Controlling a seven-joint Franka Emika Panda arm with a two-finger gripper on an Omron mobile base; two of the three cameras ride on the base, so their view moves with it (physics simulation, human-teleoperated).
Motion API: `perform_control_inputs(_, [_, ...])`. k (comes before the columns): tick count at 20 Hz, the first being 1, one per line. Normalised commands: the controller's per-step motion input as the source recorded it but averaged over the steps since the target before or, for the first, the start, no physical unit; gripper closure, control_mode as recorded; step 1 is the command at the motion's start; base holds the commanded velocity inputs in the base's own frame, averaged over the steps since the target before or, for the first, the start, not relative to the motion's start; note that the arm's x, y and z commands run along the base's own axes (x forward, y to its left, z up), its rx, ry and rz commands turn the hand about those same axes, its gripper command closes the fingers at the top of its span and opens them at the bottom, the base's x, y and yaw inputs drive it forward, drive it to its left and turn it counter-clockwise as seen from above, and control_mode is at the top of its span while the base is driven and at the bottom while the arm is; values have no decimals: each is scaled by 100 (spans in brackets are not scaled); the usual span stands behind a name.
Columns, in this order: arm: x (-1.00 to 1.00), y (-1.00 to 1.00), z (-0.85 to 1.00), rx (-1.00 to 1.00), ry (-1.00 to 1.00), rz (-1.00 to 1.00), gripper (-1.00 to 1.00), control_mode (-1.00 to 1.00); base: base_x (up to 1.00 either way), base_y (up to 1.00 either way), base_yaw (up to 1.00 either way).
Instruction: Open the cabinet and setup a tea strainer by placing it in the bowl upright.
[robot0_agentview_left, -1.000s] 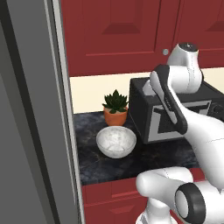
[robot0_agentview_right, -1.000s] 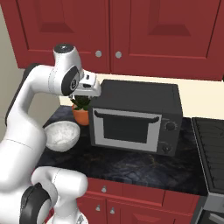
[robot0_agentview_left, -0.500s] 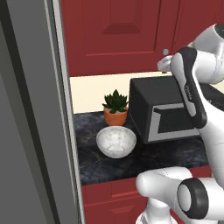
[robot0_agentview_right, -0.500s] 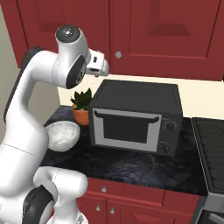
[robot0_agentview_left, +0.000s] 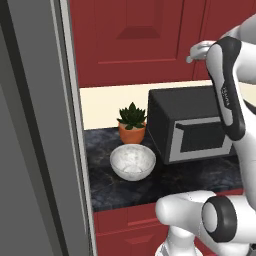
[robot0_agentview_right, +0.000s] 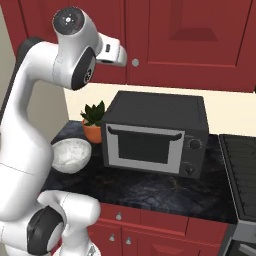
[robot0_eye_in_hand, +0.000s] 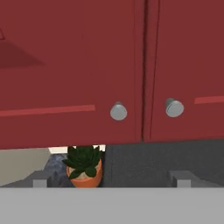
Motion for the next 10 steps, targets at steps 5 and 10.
perform_control_inputs(5, [1, -3, -3, -2, 5, -1, -100, -100, 0, 0, 0])
perform_control_inputs(10, [15, -5, -5, 0, 1, 0, -100, -100, 0, 0, 0])
